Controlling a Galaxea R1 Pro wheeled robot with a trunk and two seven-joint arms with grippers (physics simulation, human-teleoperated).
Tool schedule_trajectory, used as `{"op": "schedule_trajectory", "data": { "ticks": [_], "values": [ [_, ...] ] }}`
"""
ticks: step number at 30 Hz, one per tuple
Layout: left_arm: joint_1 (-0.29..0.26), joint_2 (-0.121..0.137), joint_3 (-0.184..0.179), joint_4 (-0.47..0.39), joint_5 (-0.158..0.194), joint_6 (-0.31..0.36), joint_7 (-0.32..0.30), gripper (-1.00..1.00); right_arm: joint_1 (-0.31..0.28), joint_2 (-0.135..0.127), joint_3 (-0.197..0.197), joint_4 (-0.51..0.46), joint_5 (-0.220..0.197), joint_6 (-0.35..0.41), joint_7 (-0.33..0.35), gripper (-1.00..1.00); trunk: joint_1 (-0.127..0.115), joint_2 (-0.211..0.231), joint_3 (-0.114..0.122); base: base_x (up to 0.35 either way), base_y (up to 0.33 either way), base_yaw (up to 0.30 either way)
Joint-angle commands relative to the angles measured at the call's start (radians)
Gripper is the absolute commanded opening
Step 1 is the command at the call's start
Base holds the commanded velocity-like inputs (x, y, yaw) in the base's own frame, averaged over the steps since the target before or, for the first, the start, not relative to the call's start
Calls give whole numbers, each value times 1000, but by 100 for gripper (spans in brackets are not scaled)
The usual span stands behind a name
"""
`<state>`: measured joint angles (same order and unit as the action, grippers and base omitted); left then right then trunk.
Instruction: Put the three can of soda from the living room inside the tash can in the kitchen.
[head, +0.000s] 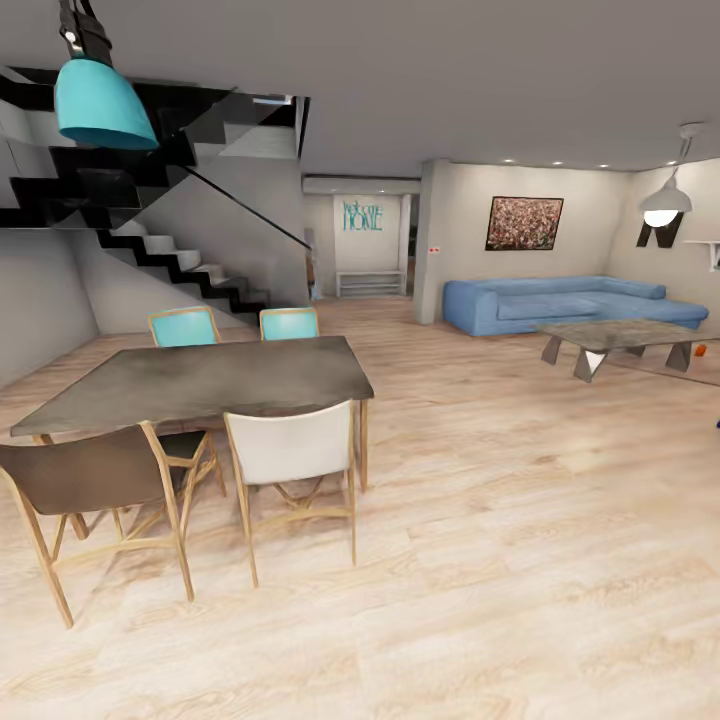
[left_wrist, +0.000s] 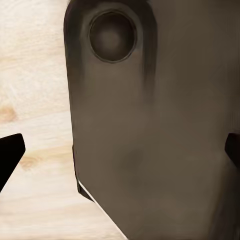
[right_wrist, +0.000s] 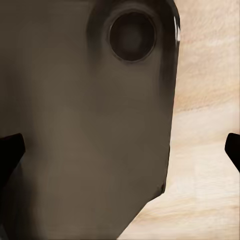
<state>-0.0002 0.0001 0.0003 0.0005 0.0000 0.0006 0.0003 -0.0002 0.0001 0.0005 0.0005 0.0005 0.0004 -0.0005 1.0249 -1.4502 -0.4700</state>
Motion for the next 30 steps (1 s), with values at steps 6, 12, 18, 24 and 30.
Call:
{"op": "schedule_trajectory", "data": {
  "ticks": [6,12,18,24,30],
  "values": [
    [-6,11,4,23,1,16,3,100,-2,2,24,22,26,4,-4,100,0,0,0,0,0,0],
    [-6,11,4,23,1,16,3,100,-2,2,24,22,26,4,-4,100,0,0,0,0,0,0],
    [-6,11,4,23,1,16,3,100,-2,2,24,22,26,4,-4,100,0,0,0,0,0,0],
    [-6,11,4,23,1,16,3,100,-2,2,24,22,26,4,-4,100,0,0,0,0,0,0],
    [-9,13,3,17,1,14,3,100,-2,2,26,16,24,0,-3,100,0,0,0,0,0,0]
  ]
}}
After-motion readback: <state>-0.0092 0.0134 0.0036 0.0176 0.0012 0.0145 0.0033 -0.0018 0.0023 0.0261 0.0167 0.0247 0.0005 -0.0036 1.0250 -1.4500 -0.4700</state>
